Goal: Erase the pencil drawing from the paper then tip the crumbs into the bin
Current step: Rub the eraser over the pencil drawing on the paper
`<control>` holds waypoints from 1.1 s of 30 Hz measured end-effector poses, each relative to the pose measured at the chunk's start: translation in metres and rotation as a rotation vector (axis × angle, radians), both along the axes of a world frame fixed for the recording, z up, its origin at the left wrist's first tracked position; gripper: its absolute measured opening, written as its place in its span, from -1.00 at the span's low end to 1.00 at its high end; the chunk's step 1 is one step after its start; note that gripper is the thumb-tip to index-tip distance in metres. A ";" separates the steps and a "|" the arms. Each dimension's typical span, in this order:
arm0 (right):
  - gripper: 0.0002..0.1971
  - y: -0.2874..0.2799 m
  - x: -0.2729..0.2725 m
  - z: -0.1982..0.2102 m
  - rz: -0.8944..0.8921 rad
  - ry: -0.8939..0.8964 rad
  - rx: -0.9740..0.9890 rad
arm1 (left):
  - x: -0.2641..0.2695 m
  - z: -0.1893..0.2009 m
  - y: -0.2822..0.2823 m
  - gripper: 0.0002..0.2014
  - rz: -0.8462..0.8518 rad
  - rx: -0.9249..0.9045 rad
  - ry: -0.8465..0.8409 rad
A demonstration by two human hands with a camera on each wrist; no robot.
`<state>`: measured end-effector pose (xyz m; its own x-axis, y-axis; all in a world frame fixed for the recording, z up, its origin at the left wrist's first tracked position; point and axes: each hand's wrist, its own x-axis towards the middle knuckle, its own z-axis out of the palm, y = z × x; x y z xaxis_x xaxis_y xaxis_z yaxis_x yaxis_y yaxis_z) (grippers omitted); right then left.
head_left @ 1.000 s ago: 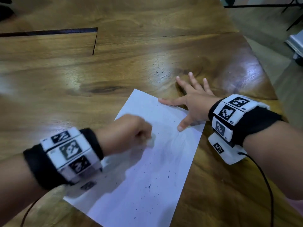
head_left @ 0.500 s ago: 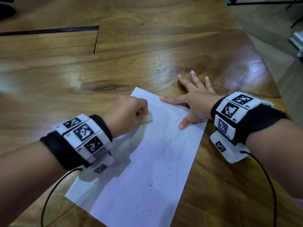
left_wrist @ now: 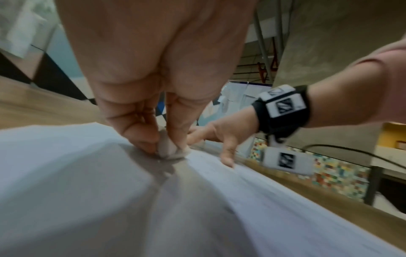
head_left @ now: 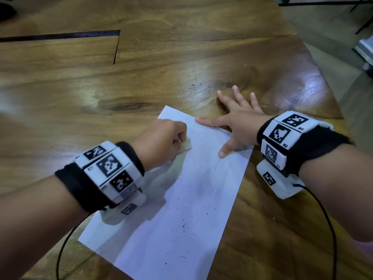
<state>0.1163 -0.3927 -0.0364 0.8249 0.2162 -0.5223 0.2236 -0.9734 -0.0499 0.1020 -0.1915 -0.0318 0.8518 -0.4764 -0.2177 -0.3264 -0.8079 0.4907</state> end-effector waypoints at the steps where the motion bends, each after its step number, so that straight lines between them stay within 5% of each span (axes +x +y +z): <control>1: -0.04 0.000 0.000 -0.001 0.000 -0.002 0.003 | -0.010 -0.001 0.003 -0.72 -0.041 0.010 0.017; 5: -0.03 -0.001 0.001 -0.004 0.012 -0.012 0.011 | -0.036 0.001 0.007 -0.86 -0.284 0.056 0.185; 10: -0.09 0.000 -0.002 0.001 -0.004 -0.014 0.012 | 0.013 0.007 -0.031 -0.90 -0.149 -0.032 -0.059; 12: -0.11 0.000 -0.003 0.002 -0.002 -0.015 0.014 | 0.014 0.005 -0.038 -0.97 -0.167 -0.019 -0.036; 15: -0.06 -0.002 -0.001 0.000 0.001 -0.012 0.022 | -0.017 0.001 -0.023 -0.75 -0.307 0.012 0.028; 18: -0.05 -0.003 0.000 -0.001 0.006 -0.016 0.026 | -0.048 -0.003 -0.003 -0.81 -0.439 0.013 0.040; 26: -0.14 -0.022 -0.017 0.007 -0.024 0.033 0.160 | -0.057 -0.005 0.000 -0.88 -0.352 0.011 0.012; 30: -0.08 -0.029 -0.026 0.008 0.030 0.071 0.099 | -0.032 0.002 -0.007 -0.92 -0.329 0.063 0.152; 33: -0.05 -0.026 -0.022 0.008 0.070 0.077 0.048 | -0.004 0.009 -0.028 -0.88 -0.256 0.012 0.088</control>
